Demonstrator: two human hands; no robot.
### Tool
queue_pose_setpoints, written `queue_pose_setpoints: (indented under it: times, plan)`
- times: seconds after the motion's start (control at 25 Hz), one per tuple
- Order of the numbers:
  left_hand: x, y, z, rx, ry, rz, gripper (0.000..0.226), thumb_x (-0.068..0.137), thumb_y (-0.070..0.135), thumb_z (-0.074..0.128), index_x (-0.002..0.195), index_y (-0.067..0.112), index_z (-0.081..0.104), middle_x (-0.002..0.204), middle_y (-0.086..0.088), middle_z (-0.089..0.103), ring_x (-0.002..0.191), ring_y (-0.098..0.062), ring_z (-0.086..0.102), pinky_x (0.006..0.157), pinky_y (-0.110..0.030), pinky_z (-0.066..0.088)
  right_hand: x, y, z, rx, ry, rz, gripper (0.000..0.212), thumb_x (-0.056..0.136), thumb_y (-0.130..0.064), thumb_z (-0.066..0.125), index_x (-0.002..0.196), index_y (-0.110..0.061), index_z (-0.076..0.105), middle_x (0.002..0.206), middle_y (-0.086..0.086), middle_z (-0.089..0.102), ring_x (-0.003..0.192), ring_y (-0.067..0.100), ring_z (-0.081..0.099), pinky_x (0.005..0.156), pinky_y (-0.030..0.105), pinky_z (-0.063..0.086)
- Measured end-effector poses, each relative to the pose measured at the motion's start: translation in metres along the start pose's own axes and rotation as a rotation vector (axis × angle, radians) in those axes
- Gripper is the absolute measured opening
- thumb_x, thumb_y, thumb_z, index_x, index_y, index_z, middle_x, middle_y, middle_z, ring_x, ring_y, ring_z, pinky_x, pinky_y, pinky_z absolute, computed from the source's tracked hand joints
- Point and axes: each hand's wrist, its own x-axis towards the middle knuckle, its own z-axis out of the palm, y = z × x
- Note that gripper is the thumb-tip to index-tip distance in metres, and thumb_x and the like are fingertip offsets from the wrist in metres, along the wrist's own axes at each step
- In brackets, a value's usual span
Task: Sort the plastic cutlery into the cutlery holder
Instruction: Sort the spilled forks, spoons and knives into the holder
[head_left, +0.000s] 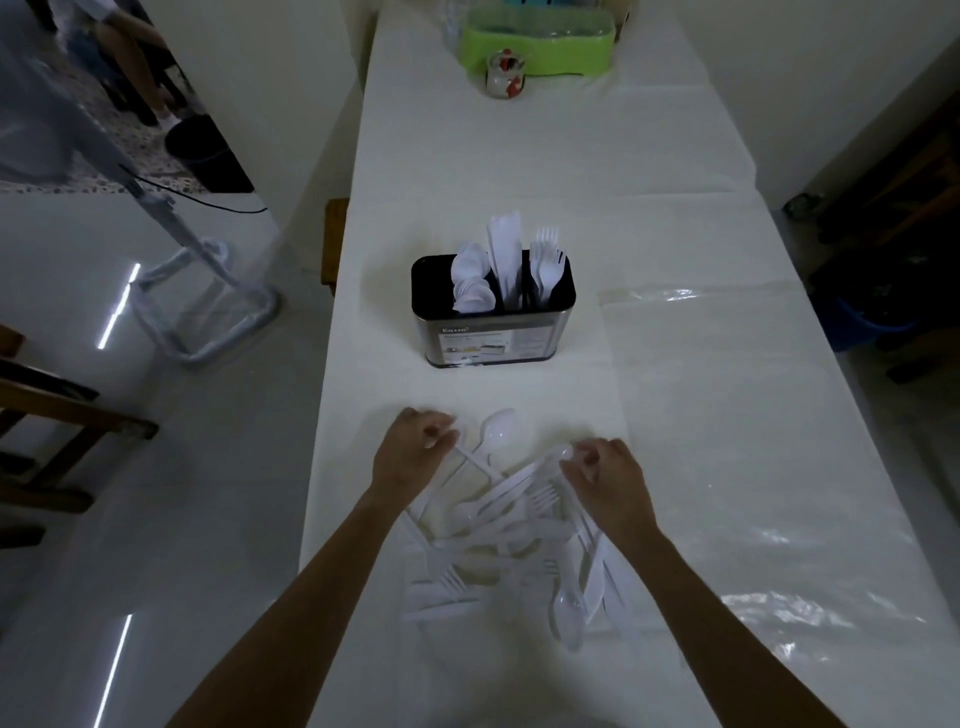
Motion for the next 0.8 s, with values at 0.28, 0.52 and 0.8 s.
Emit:
queue_pose_setpoints:
  times: [0.28,0.52,0.8]
  plan:
    - [0.004,0.029,-0.003,-0.033,0.084,0.037,0.005,0.083,0.016,0.066,0.081,0.012,0.068,0.083,-0.002,0.069,0.069,-0.010,0.059,0.060,-0.001,0.037,-0.002,-0.005,0.008,0.079,0.076,0.112,0.013,0.087,-0.021,0.058,0.089,-0.010,0.063,0.091,0.009,0.064,0.083,0.024,0.061,0.068,0.027,0.041]
    - [-0.009,0.064,-0.027,-0.303,0.290,0.223,0.008,0.085,0.014,0.066,0.078,0.016,0.064,0.072,0.011,0.062,0.065,0.004,0.057,0.058,-0.006,0.041,0.000,0.003,-0.017,0.247,0.372,0.043,0.005,0.085,-0.012,0.062,0.083,-0.008,0.066,0.079,0.010,0.073,0.070,0.022,0.065,0.056,0.012,0.034]
    - [-0.025,0.113,-0.035,-0.481,0.382,0.281,0.009,0.085,0.012,0.067,0.081,0.019,0.064,0.074,0.014,0.063,0.062,0.003,0.056,0.059,-0.007,0.041,-0.002,0.000,-0.033,0.441,0.436,0.022,0.006,0.087,-0.017,0.060,0.082,-0.015,0.064,0.072,0.006,0.072,0.064,0.013,0.069,0.056,0.012,0.046]
